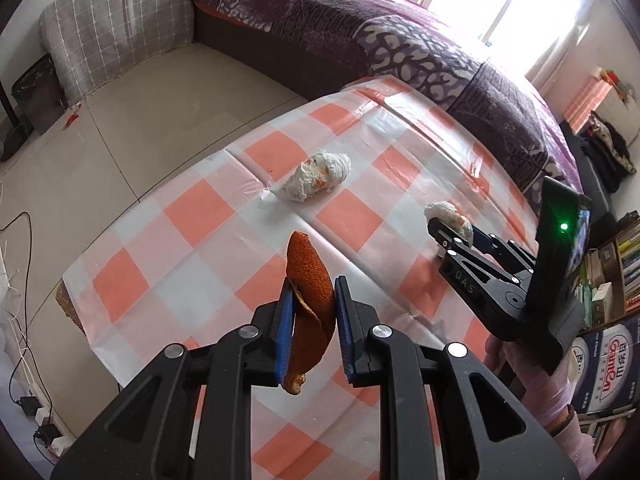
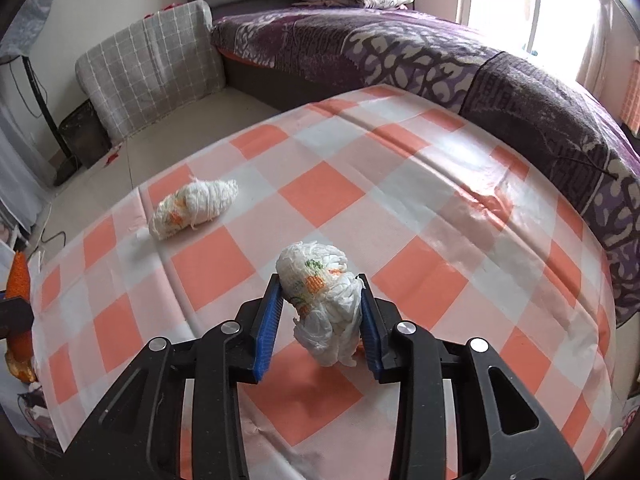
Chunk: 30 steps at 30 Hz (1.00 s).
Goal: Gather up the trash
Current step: 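Grasp the white tissue wad with the right tool while the left tool holds the peel, then carry the peel and tissue wad to the white bin and release both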
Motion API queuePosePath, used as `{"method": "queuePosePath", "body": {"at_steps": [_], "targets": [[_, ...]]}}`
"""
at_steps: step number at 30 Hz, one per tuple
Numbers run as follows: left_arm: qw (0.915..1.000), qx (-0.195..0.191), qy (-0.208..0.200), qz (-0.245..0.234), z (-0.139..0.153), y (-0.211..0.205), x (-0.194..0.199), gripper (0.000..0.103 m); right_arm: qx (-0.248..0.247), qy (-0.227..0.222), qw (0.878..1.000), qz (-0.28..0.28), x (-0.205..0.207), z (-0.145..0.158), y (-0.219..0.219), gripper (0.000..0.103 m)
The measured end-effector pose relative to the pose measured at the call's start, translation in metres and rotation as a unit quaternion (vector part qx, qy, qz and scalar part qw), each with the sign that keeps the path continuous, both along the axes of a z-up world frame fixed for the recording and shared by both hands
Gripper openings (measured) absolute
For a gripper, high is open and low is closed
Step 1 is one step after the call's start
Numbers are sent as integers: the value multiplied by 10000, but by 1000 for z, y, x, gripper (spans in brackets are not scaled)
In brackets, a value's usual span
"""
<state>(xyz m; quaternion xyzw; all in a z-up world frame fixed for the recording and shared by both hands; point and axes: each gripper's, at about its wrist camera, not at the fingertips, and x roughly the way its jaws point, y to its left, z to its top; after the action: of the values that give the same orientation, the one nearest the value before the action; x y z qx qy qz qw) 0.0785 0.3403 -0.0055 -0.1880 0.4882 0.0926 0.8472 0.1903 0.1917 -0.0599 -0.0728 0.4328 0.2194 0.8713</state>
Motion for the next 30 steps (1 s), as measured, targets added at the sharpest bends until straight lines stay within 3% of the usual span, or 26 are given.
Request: {"method": "queuePosePath", "body": {"at_steps": [7,16,22,30], "targets": [[9966,343,-753,40,34,-19,-1,20,306,-622,9964,-493,-6,46,-38,34],[9916,476,-1186,-195,55,-61,5,20,401,-960,9858,-1321,-28,84,-114,34],[9875,781,-1286,-474,59,-100,11,20,409,-846,9784,-1839,-50,89,-164,35],[9821,1070,-1304,-835,52,-147,20,20,352,-550,9694,-2366,-77,73,-230,35]]}}
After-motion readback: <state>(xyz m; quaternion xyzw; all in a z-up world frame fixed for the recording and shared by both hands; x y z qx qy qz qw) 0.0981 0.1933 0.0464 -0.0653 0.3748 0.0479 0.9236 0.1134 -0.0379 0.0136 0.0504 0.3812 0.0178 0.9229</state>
